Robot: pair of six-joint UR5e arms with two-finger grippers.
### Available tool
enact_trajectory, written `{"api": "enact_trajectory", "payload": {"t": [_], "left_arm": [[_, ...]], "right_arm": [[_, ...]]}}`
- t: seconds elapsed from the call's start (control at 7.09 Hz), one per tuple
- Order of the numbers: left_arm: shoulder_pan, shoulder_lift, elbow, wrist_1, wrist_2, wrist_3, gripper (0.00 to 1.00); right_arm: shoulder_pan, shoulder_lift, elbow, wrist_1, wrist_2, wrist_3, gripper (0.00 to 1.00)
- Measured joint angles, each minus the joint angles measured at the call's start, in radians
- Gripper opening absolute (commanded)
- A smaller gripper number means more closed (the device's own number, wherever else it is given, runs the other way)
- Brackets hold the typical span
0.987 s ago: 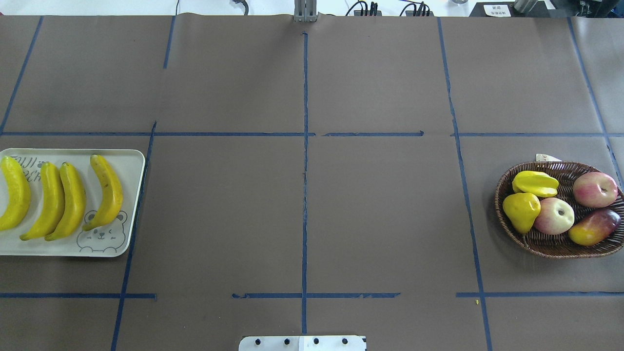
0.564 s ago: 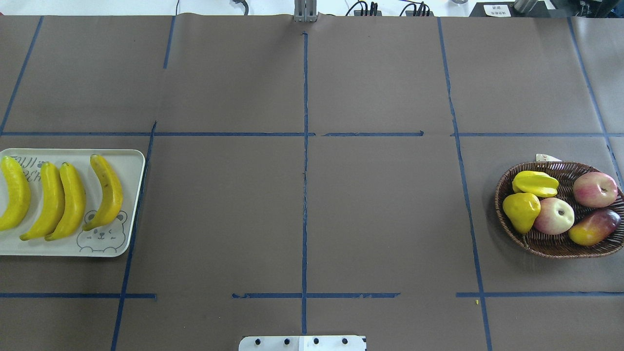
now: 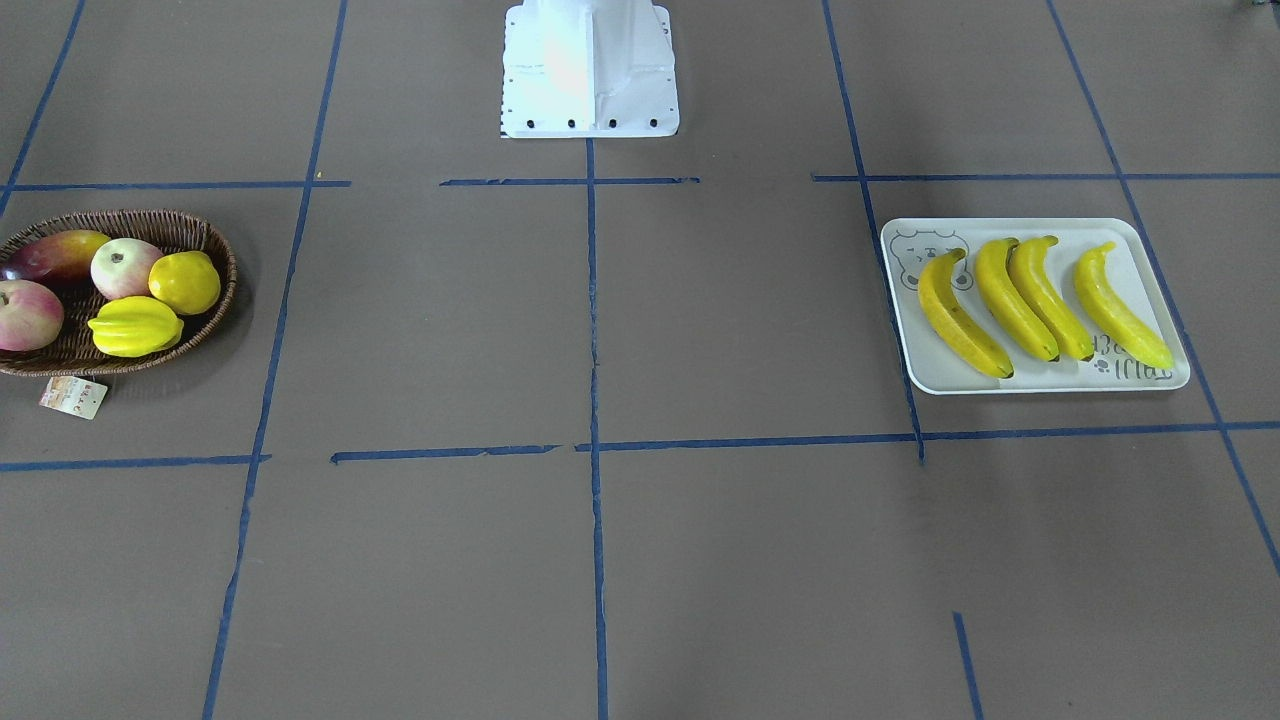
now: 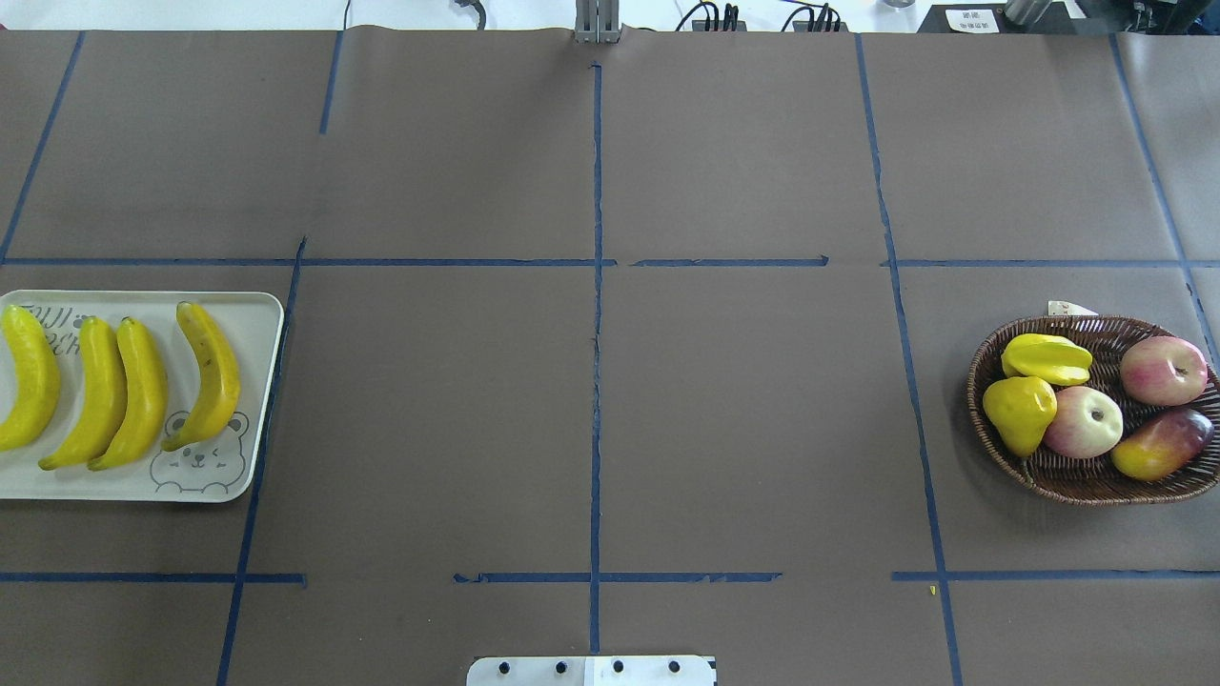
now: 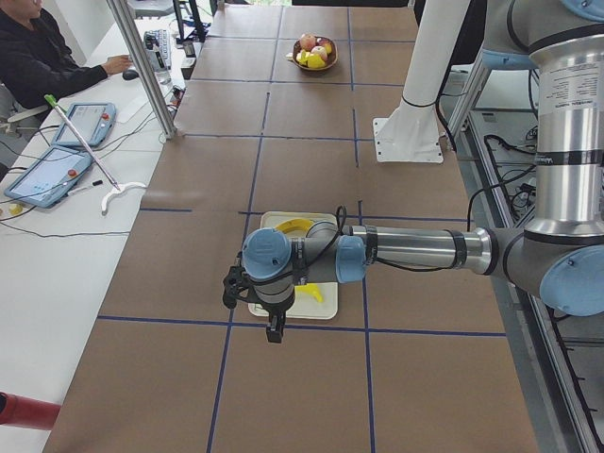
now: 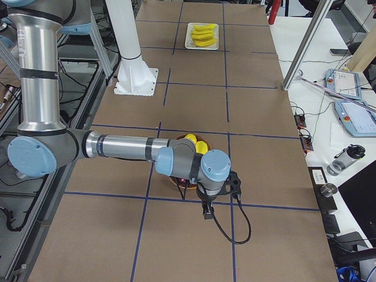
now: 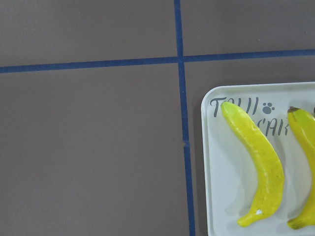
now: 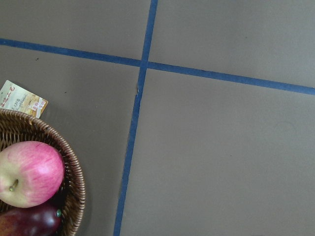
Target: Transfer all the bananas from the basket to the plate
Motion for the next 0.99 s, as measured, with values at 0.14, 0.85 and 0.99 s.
{"api": "enact_trajectory", "payload": {"t": [0.14,0.85,0.99], "left_arm": [[-0.001,0.001,0.005,-0.001,0.0,0.009,1.0],[-0.004,0.002,-0.006,0.0,-0.001,0.009,1.0],[-0.004,0.001,-0.006,0.0,-0.001,0.008,1.0]], "right_arm": [[0.0,-0.002,-0.003,0.0,0.003,0.0,1.0],[0.0,-0.006,0.007,0.002,0.031,0.038,1.0],[0.0,-0.006,0.04,0.003,0.031,0.102,1.0]]}}
